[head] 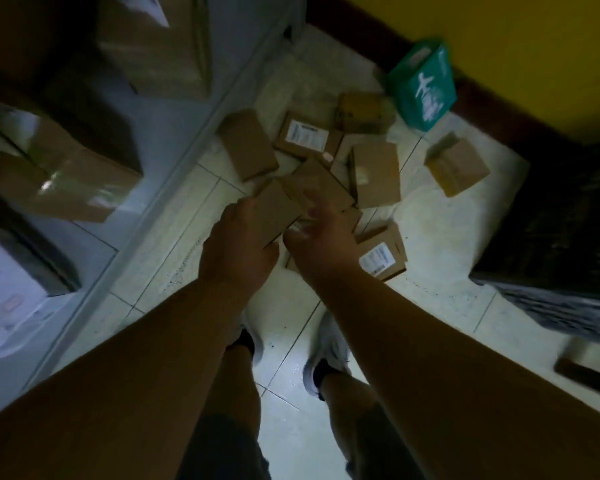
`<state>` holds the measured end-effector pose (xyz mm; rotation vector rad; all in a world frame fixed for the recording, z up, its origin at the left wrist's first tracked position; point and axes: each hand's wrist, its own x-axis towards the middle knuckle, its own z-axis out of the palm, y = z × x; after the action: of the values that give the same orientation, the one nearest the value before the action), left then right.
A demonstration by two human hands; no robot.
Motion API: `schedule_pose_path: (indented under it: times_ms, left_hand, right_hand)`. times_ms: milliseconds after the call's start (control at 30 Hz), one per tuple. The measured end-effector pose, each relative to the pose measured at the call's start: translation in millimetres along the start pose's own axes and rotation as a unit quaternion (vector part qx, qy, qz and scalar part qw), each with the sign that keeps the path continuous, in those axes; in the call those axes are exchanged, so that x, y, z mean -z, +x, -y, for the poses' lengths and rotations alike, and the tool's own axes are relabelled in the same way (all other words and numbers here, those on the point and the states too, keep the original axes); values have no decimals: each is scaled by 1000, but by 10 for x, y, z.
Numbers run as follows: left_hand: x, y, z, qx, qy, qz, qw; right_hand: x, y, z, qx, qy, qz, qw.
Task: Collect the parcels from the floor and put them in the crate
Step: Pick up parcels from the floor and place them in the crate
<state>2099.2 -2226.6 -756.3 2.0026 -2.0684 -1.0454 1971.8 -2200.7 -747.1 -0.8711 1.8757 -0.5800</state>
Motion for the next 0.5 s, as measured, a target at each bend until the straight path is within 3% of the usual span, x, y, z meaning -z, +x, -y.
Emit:
schedule_pose_path:
  times_ms: [233,400,500]
  left_hand:
    - [-1122,1137,1155,20,25,49,998]
    - [-1860,1899,1810,81,55,93,991]
    - [-2167,2412,2079,132,82,121,980]
  right_hand:
    - [-1100,1312,-1189,-81,-5,4,997]
    - [-1564,2082,-1946,-227,11,34,973]
    - [-1764,2466,-2226,-259,-9,67,964]
